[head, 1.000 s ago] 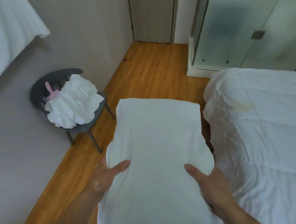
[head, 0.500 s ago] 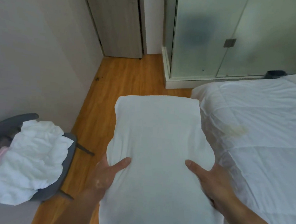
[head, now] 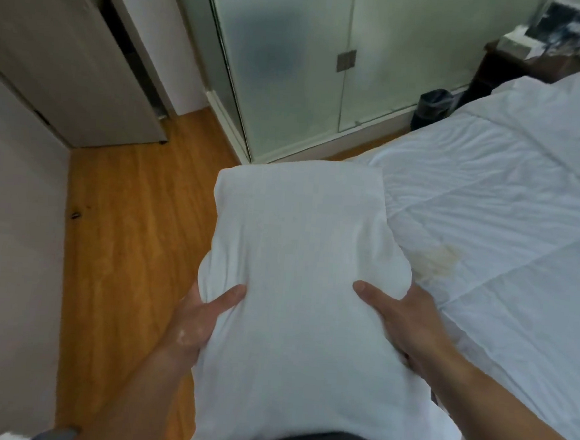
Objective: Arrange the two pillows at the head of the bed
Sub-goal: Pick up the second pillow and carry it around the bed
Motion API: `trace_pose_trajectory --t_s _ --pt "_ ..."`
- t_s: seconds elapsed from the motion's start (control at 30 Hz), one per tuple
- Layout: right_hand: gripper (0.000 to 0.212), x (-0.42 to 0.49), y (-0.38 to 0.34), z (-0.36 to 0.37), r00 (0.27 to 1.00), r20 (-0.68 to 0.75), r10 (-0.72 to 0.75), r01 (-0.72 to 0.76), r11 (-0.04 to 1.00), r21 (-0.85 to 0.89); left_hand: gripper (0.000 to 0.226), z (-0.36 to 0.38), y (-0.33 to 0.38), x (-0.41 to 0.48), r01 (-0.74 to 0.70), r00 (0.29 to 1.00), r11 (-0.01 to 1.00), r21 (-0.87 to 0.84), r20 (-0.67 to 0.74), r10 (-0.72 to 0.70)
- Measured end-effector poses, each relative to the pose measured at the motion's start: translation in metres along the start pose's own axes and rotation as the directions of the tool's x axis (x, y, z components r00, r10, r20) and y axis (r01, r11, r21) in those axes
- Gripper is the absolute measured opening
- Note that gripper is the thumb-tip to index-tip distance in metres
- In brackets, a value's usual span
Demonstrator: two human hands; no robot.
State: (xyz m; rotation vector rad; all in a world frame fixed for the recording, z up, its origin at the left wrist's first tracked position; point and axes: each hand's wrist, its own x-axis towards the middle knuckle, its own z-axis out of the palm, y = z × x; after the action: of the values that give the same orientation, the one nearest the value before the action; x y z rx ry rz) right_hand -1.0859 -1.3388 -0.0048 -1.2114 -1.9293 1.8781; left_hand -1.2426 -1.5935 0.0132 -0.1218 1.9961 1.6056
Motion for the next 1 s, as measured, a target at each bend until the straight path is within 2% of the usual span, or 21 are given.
trace_pose_trajectory --t_s 0.1,0.27,0.4,0.53,0.63,0.77,0.87,1.0 --pt "0.041 0.051 -0.021 0.017 0.999 -0.040 0.012 -0.011 1.000 0.021 0.120 0.003 0.026 0.064 0.008 1.000 1.000 0.018 0.021 -0.008" --pt "0.041 0.154 -0.069 0.033 1.000 -0.024 0.000 0.001 0.999 0.054 0.118 0.025 0.084 0.172 -0.016 0.999 0.999 0.033 0.030 0.015" --pt "0.049 0.239 -0.116 0.038 1.000 -0.018 0.009 -0.009 1.000 0.022 0.102 0.048 0.137 0.247 -0.040 0.999 0.998 0.051 0.018 0.039" --pt "0.042 0.307 -0.150 0.043 0.999 -0.030 0.031 -0.031 0.999 0.027 0.088 0.067 0.185 0.319 -0.045 0.998 0.998 0.031 0.044 0.044" --pt "0.047 0.353 -0.169 0.051 0.996 -0.065 0.055 -0.052 0.997 0.052 0.096 0.080 0.216 0.369 -0.056 0.994 0.997 0.045 0.099 0.051" --pt "0.050 0.408 -0.192 0.066 0.984 -0.156 0.081 -0.069 0.994 0.084 0.127 0.092 0.250 0.447 -0.068 0.985 0.993 0.099 0.166 0.051" --pt "0.048 0.447 -0.206 0.082 0.961 -0.251 0.116 -0.086 0.988 0.126 0.129 0.103 0.281 0.516 -0.087 0.966 0.986 0.144 0.256 0.048" --pt "0.051 0.489 -0.221 0.113 0.908 -0.379 0.182 -0.107 0.972 0.210 0.121 0.121 0.326 0.606 -0.126 0.927 0.971 0.205 0.373 0.041"
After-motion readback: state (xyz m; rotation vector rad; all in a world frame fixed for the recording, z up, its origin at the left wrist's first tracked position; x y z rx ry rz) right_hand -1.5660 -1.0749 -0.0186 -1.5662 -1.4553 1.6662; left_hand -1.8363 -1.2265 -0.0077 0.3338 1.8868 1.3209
